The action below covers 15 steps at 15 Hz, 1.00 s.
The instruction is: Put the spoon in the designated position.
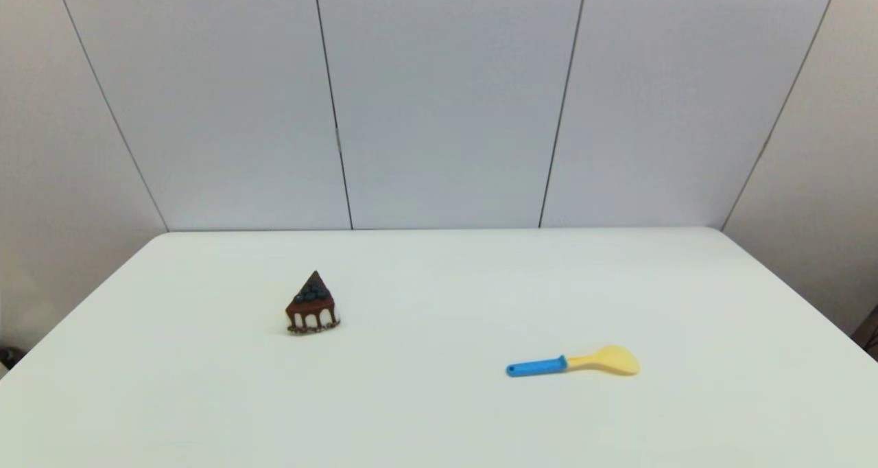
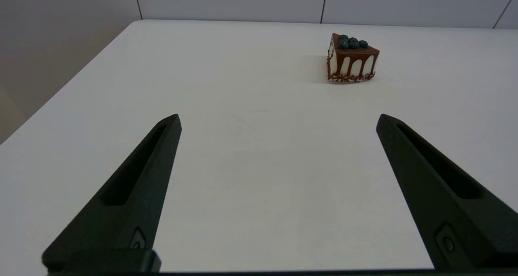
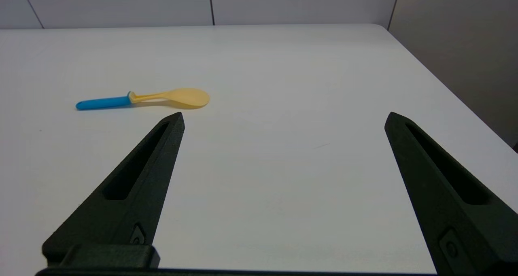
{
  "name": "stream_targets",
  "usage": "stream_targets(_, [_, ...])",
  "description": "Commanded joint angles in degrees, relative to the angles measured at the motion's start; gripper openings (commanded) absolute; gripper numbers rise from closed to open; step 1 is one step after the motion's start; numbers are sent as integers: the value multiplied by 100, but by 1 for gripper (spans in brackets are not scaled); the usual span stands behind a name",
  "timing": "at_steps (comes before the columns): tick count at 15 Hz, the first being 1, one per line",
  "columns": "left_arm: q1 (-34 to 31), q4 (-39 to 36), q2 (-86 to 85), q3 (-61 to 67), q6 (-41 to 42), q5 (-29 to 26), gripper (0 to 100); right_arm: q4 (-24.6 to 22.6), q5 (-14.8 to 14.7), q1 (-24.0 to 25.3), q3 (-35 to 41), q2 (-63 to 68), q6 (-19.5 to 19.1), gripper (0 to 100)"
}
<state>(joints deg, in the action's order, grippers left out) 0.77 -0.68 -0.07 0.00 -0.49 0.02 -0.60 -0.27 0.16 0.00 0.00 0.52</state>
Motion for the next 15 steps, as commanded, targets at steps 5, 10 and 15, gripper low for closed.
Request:
stream_targets(5, [-6,-2,7,0,-4,-2,100,-2,0,2,9,9,0,100])
stream_targets(10, [-6,24,7,-9,-4,6,100,-2,-8,2,9,9,0,100])
stream_targets(15, [-50,183,904,-536,409,-2,100,-2,0,2,9,9,0,100])
